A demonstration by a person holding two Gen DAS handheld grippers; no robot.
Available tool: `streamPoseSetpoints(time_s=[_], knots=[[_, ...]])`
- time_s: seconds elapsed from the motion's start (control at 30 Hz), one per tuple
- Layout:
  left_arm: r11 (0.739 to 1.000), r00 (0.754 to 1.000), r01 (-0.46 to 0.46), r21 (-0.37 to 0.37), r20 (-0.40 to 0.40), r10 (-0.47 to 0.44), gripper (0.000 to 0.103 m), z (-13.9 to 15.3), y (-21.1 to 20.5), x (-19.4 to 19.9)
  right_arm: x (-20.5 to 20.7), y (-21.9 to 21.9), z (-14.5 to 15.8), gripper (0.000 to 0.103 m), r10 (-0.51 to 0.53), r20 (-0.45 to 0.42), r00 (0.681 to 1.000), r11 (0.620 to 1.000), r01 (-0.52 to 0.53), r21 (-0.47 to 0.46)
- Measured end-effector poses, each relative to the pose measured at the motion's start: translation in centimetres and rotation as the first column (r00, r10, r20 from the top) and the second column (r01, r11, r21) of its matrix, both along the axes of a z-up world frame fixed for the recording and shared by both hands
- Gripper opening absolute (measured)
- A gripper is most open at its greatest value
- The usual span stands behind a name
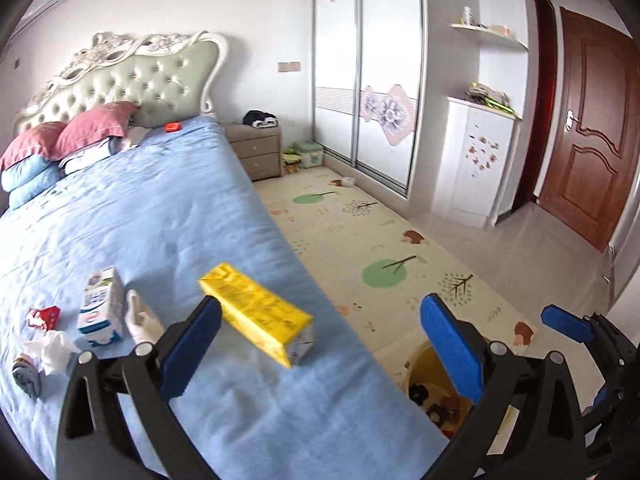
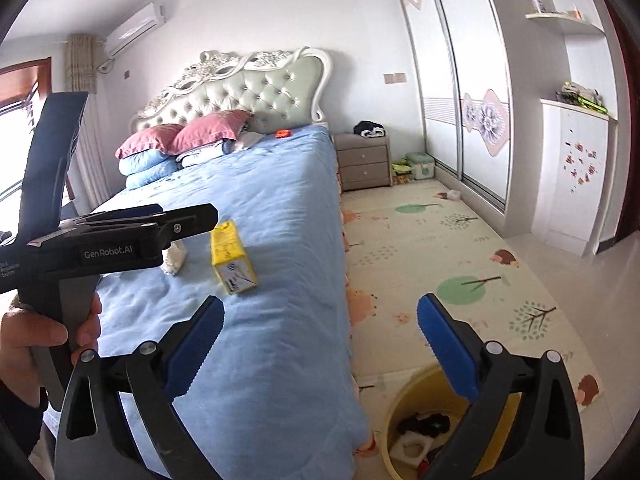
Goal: Collect trash
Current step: 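Move both open tools back over the bed toward the cartons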
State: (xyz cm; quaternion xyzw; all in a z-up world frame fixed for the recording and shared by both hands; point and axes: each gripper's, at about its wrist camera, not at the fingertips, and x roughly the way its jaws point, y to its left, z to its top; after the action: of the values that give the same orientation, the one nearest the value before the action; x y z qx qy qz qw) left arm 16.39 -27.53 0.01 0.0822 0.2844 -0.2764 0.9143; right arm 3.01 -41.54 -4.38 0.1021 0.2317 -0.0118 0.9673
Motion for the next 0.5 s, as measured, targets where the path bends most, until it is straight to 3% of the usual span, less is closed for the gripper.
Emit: streamPoseSetpoints(time_s=[0.1, 0.23, 0.37, 0.5], knots=[[0.997, 0.997, -0.074, -0.018, 0.003, 0.074, 0.099, 0.4, 3.8, 1.0, 1.8, 2.7, 0.7, 0.095, 0.064, 0.022, 0.998, 0.998, -0.064, -0.004], [0.987, 0.984, -0.162, 0.006, 0.07, 0.162, 0.099, 0.1, 8.0, 1.6, 4.3, 5.2, 1.4, 0.095, 0.135, 0.044, 0.99, 0.991, -0.135, 0.007], [0.977, 0.972, -0.212, 0.019, 0.105, 0.209, 0.099, -0.3, 10.3, 2.2, 6.1, 7.3, 2.2, 0.095, 0.201, 0.063, 0.978, 0.98, -0.201, -0.007], [0.973, 0.969, -0.231, 0.008, 0.085, 0.23, 0.099, -0.7, 11.4, 3.3, 7.3, 8.6, 2.4, 0.095, 0.248, 0.07, 0.966, 0.968, -0.246, -0.041]])
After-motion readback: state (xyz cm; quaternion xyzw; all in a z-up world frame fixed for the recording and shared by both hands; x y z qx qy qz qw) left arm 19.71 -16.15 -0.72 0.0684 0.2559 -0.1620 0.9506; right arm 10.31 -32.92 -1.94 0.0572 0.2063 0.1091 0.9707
